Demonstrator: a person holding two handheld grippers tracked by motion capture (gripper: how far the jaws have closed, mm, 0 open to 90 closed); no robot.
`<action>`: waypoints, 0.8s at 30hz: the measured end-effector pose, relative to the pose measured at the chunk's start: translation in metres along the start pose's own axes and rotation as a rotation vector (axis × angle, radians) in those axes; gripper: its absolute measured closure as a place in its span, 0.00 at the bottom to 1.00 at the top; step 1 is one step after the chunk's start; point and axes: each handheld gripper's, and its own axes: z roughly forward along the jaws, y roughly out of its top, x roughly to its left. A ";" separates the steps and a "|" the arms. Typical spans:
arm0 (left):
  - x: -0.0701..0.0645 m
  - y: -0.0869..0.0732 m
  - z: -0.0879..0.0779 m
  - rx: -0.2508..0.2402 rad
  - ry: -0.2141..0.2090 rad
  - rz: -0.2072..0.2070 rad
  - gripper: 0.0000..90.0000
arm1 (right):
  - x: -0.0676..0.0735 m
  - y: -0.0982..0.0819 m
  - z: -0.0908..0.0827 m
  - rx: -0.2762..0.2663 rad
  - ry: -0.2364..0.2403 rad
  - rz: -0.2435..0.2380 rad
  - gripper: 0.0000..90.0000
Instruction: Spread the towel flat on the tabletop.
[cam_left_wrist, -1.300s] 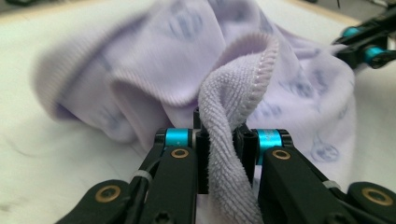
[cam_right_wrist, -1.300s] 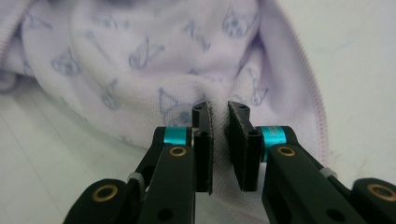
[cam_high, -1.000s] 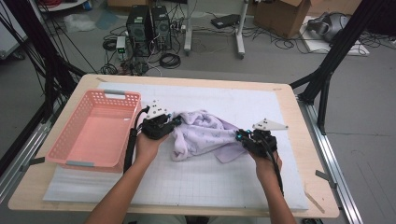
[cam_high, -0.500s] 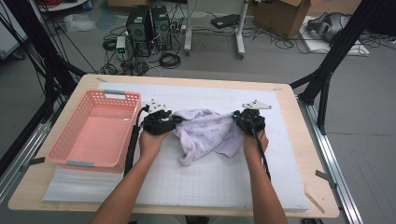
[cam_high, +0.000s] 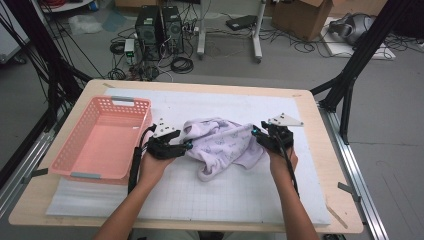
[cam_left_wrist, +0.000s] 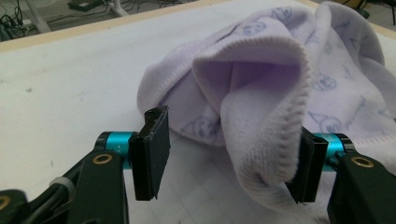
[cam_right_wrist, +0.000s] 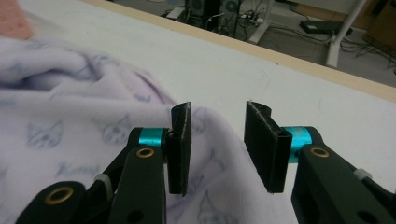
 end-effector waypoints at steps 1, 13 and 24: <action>-0.001 -0.002 -0.003 0.000 -0.006 0.002 0.44 | 0.000 -0.003 -0.006 0.001 -0.001 -0.006 0.67; -0.012 -0.030 -0.041 0.003 -0.046 -0.006 0.45 | -0.005 -0.062 -0.042 0.060 0.091 0.000 0.66; -0.047 -0.027 -0.018 0.009 -0.244 -0.022 0.59 | -0.004 -0.074 -0.041 0.093 0.126 0.022 0.66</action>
